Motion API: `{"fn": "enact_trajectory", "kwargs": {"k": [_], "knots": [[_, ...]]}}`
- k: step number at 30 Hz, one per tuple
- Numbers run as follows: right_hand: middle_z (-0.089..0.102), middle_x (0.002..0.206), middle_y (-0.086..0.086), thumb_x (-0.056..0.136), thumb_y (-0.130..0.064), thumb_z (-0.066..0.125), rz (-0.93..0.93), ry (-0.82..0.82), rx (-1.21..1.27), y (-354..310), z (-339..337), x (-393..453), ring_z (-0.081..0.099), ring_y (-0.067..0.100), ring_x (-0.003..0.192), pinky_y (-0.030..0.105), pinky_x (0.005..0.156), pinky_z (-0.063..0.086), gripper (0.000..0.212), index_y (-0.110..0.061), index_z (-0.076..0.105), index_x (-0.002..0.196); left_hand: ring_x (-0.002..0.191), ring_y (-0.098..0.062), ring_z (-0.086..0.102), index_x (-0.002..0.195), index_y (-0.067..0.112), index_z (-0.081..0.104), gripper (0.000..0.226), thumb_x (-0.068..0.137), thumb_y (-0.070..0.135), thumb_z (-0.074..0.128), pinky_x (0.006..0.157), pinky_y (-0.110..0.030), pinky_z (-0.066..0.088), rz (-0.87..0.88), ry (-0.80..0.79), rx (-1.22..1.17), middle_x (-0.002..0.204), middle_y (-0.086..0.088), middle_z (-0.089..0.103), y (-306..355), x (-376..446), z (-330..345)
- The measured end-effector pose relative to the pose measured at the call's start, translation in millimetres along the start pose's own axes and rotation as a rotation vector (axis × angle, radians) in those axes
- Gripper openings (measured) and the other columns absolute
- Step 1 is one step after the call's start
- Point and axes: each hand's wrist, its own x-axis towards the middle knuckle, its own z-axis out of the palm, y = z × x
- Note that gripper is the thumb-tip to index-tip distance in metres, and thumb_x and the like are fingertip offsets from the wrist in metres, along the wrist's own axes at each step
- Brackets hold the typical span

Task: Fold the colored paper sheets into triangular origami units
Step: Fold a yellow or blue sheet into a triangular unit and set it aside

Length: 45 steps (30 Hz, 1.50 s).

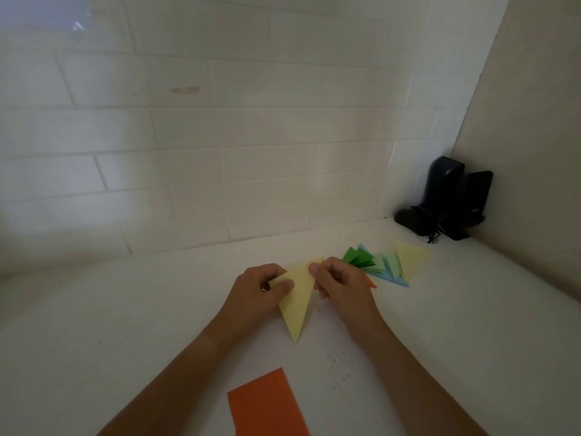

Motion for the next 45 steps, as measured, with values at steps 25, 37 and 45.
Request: {"fn": "enact_trajectory", "kwargs": {"k": [25, 37, 45], "knots": [[0.055, 0.067, -0.004, 0.102, -0.026, 0.062, -0.17, -0.296, -0.406, 7.5, 8.4, -4.2, 0.043, 0.003, 0.06, 0.019, 0.059, 0.033, 0.025, -0.02, 0.06, 0.077, 0.075, -0.009, 0.056, 0.092, 0.02, 0.067, 0.017, 0.094, 0.01, 0.054, 0.072, -0.029, 0.044, 0.03, -0.038, -0.21, 0.081, 0.01, 0.063, 8.5, -3.2, 0.6], [0.061, 0.07, -0.005, 0.1, -0.021, 0.065, -0.245, -0.246, -0.394, 8.5, 10.4, -3.9, 0.05, 0.005, 0.064, 0.017, 0.061, 0.037, 0.02, -0.023, 0.065, 0.079, 0.08, -0.01, 0.069, 0.086, 0.02, 0.077, 0.013, 0.096, 0.016, 0.069, 0.075, -0.027, 0.054, -0.022, 0.073, -0.133, 0.084, 0.005, 0.076, 2.2, -1.7, 2.1], [0.062, 0.071, -0.007, 0.1, -0.023, 0.064, -0.216, -0.234, -0.38, 10.1, 10.7, -3.2, 0.051, 0.004, 0.064, 0.017, 0.062, 0.038, 0.016, -0.022, 0.068, 0.085, 0.079, -0.006, 0.068, 0.087, 0.019, 0.079, 0.014, 0.096, 0.015, 0.069, 0.076, -0.023, 0.051, -0.04, 0.095, -0.174, 0.082, 0.007, 0.076, 2.0, -0.1, -0.3]]}}
